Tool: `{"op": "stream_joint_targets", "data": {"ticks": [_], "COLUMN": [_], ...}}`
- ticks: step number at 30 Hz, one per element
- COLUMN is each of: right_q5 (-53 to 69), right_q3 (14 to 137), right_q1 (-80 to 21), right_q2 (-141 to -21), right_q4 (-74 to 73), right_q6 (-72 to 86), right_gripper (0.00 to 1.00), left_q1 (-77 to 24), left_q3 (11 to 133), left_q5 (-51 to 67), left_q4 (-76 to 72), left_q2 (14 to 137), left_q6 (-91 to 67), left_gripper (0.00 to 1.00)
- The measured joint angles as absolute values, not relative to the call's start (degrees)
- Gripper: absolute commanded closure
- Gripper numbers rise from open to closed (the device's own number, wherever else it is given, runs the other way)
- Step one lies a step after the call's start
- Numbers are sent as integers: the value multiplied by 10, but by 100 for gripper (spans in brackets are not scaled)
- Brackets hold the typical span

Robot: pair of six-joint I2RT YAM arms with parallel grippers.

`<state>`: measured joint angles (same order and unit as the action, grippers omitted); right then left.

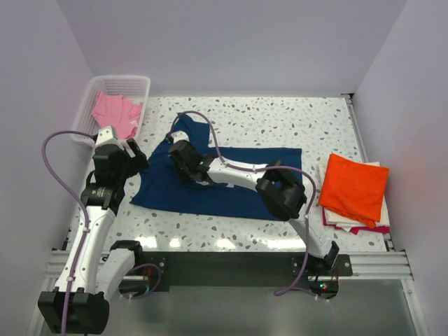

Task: Fold and stack the t-shirts
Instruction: Fold the tshirt

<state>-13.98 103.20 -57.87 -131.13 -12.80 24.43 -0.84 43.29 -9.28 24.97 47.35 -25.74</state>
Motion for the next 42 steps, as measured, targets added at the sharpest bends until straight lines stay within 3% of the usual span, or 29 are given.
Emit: {"op": "stream_joint_targets", "data": {"ticks": [38, 42], "right_q5": [-125, -125], "right_q3": [951, 951], "right_q1": [-479, -478], "right_q2": [-1252, -1252], "right_q4": [-111, -111], "right_q6": [256, 254], "right_gripper": [94, 90], "left_q1": [-8, -8], "left_q3": [433, 433], "left_q5": [-93, -93], "left_q4": [254, 254], "left_q2": [482, 484], "left_q6": [-257, -257], "left_gripper": [14, 14]}}
